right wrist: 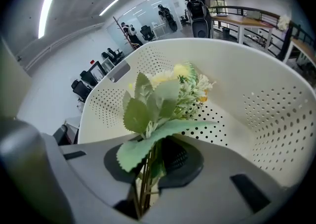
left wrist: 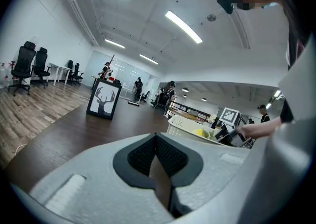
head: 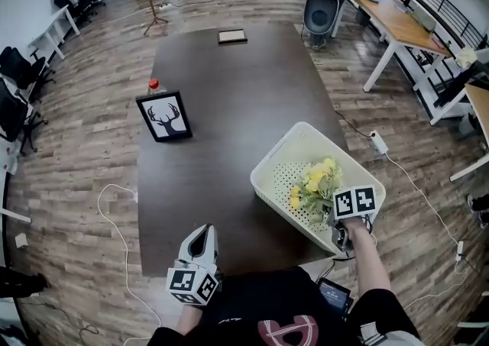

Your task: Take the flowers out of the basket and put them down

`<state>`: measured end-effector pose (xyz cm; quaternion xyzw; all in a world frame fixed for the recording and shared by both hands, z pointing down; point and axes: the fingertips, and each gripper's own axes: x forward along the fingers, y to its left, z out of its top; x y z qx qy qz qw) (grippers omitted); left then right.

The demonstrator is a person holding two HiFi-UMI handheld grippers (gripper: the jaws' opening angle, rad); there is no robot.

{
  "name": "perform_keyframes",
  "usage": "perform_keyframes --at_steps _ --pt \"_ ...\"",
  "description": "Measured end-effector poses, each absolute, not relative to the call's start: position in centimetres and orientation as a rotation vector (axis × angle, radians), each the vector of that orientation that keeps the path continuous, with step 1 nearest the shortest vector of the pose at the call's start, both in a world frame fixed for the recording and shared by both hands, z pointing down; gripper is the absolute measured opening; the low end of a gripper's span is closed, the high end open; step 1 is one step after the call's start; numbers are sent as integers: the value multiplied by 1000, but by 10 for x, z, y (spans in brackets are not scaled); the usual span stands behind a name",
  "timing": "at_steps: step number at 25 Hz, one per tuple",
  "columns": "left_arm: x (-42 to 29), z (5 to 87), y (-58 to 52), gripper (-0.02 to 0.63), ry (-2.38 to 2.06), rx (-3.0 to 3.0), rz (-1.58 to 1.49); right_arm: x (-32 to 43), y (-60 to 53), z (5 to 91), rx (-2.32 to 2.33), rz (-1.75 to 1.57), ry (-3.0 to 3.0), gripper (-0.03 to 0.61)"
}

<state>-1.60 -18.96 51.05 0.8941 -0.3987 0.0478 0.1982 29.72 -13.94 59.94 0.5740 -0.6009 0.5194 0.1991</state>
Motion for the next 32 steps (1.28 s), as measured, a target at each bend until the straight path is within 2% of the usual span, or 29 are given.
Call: perform_keyframes --at_steps 23,32 --pt "-43 507 -187 7 -1131 2498 78 287 -161 494 1833 1116 -1835 55" --pt "-46 504 -181 7 -1104 2510 82 262 -161 458 1860 1051 -1942 54"
